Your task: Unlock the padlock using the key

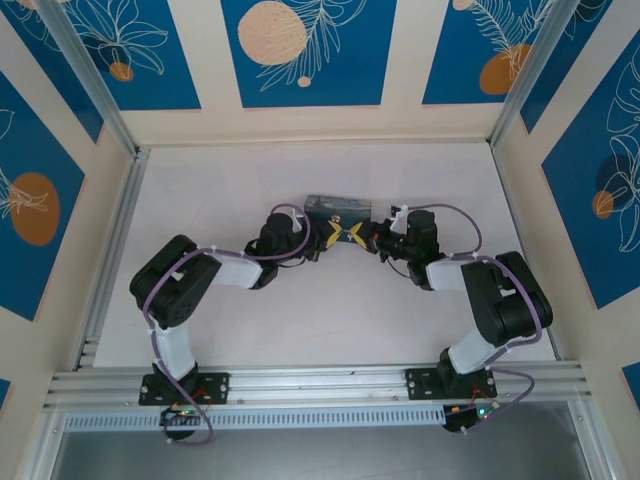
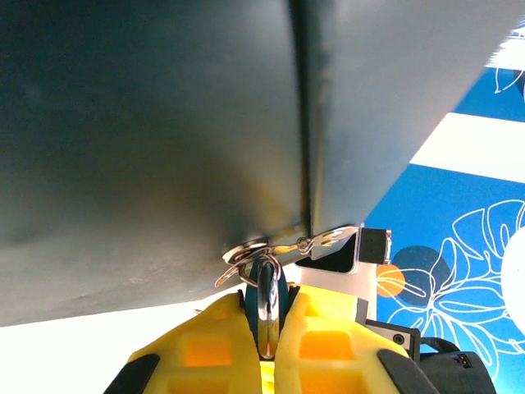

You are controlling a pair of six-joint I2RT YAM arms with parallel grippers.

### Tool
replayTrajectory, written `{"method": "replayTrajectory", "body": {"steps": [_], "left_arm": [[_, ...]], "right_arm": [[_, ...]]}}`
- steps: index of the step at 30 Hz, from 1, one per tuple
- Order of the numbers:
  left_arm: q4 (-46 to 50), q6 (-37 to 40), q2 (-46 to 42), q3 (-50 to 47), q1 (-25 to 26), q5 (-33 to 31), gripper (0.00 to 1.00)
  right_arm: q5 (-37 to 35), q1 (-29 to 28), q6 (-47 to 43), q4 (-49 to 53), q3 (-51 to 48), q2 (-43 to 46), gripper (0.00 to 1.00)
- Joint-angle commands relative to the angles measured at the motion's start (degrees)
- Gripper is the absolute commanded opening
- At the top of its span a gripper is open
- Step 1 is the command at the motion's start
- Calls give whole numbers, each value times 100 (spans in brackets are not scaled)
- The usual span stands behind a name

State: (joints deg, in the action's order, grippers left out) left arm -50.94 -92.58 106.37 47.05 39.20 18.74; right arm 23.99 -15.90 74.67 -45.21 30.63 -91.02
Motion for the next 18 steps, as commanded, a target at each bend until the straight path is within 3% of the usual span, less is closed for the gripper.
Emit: {"method": "replayTrajectory", "body": {"steps": [1, 18], "left_arm": [[-618, -153, 2, -71, 255, 481, 0], [-1256, -473, 180, -152, 281, 208, 0]], "right_arm": [[80, -202, 142, -550, -84, -129, 0], [-175, -468, 675, -954, -282, -323, 0]]}}
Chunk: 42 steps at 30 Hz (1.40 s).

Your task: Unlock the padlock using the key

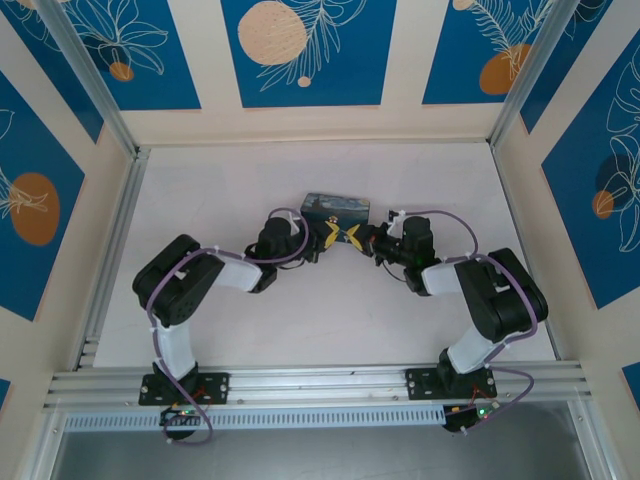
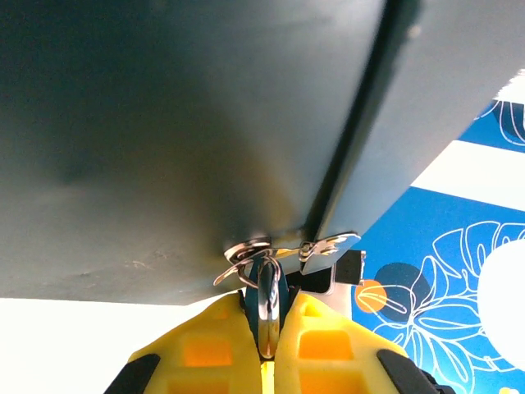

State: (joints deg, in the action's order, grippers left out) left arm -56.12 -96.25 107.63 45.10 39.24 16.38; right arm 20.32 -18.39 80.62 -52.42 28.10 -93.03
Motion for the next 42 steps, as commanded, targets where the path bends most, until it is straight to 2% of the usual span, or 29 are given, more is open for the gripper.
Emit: {"method": "replayTrajectory", "body": {"steps": [1, 12, 19, 29, 35, 42], "left_arm": [[-736, -107, 53, 47, 282, 445, 0], [-535, -19, 45, 34, 297, 737, 0], [-505, 27, 36, -89, 295, 817, 0], [-590, 71, 25, -54, 296, 852, 0], [-520, 89, 20, -54, 294, 803, 0], [-550, 36, 25, 10, 301, 681, 0]], "right_arm": [[185, -217, 76, -232, -12, -138, 0], [248, -113, 94, -367, 215, -422, 0], [520, 99, -333, 113, 398, -356, 0], [619, 224, -528, 224, 319, -505, 0], [736, 205, -54, -22, 277, -605, 0], [601, -148, 593, -275, 184, -423, 0]]}}
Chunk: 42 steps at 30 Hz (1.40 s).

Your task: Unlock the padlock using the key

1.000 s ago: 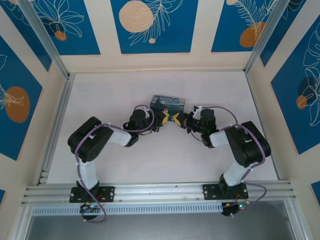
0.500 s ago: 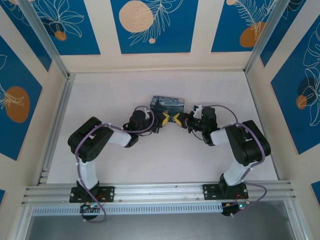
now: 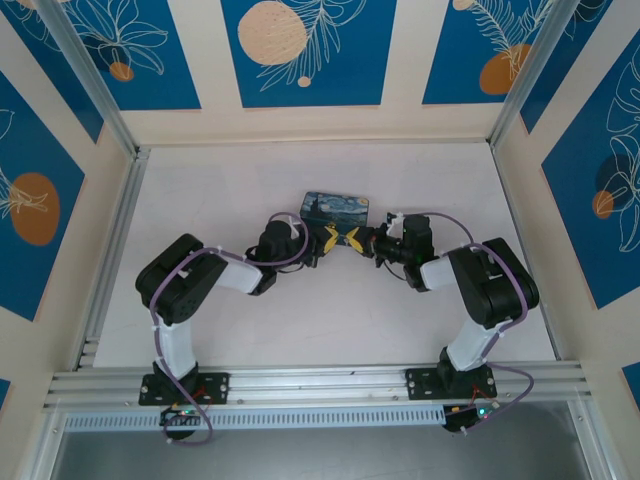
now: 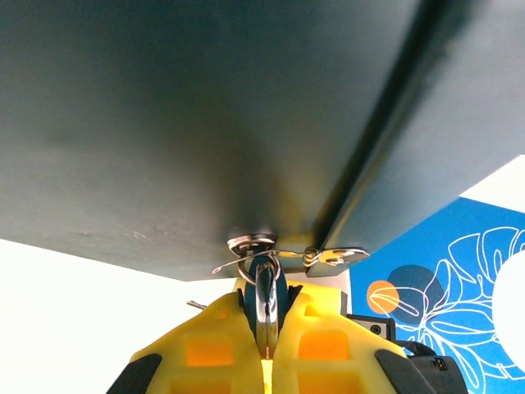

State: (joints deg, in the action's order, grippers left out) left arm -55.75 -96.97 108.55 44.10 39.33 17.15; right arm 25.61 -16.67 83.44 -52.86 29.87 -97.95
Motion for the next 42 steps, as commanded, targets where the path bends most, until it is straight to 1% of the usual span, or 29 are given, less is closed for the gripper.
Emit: {"method": "replayTrajectory", "body": {"steps": [1, 6, 10, 19, 24, 31, 37, 42], "left_arm": [[-578, 102, -62, 129, 290, 601, 0], [-604, 90, -72, 143, 286, 565, 0], [-644, 90, -62, 135, 299, 579, 0], [-788, 83, -123, 54, 300, 725, 0], [-804, 91, -115, 55, 286, 815, 0], [-851, 117, -56, 115, 291, 908, 0], [-790, 226, -32, 196, 298, 1054, 0], [-714, 254, 17, 268, 312, 1202, 0]], "right_arm": [[32, -359, 315, -164, 2, 122, 0], [-124, -418, 324, 75, -50, 259, 0], [-110, -375, 373, -83, -61, 114, 0], [336, -78, -467, -57, 160, -134, 0], [519, -4, -701, -99, 234, -232, 0], [585, 8, -491, -238, 285, -455, 0], [733, 11, 205, -846, 409, -842, 0], [723, -81, 235, -677, 636, -869, 0]]}}
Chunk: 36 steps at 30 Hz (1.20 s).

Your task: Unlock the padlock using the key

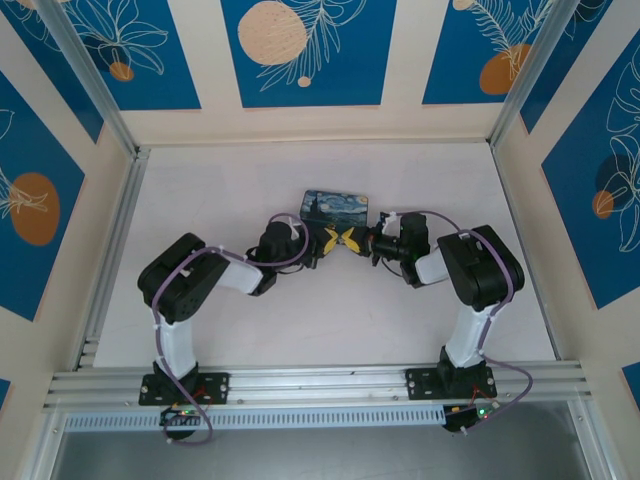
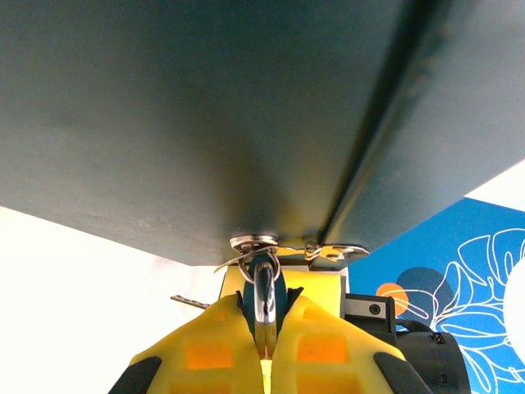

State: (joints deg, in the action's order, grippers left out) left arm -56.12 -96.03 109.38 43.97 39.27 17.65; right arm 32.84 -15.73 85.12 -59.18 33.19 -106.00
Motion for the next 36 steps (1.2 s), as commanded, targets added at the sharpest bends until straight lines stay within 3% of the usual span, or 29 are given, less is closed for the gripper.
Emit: {"method": "replayTrajectory", "body": {"steps": [1, 6, 12, 18, 23, 27, 31, 36], "left_arm": [[-654, 164, -58, 297, 317, 1169, 0], [-397, 121, -110, 105, 309, 828, 0], [-393, -47, -119, -215, 274, 109, 0], [-206, -63, -112, -162, 242, -144, 0], [-71, -47, -84, -69, 222, -89, 0], [34, -60, -61, -13, 221, -4, 0], [315, -50, -108, 83, 220, 149, 0], [918, -50, -253, 213, 221, 335, 0]], "right_arm": [[8, -186, 39, 31, 340, -53, 0], [26, -207, -202, 457, 398, 74, 1], [-53, -100, -647, 1223, 211, 514, 48], [-34, 21, -1370, 2401, -36, 1193, 77], [-182, 85, -2363, 4110, -141, 2090, 81], [-696, 47, -3439, 5483, 13, 2817, 79], [-1612, -211, -4847, 6653, 458, 3260, 69], [-2956, -1009, -6395, 7337, 991, 3312, 56]]}}
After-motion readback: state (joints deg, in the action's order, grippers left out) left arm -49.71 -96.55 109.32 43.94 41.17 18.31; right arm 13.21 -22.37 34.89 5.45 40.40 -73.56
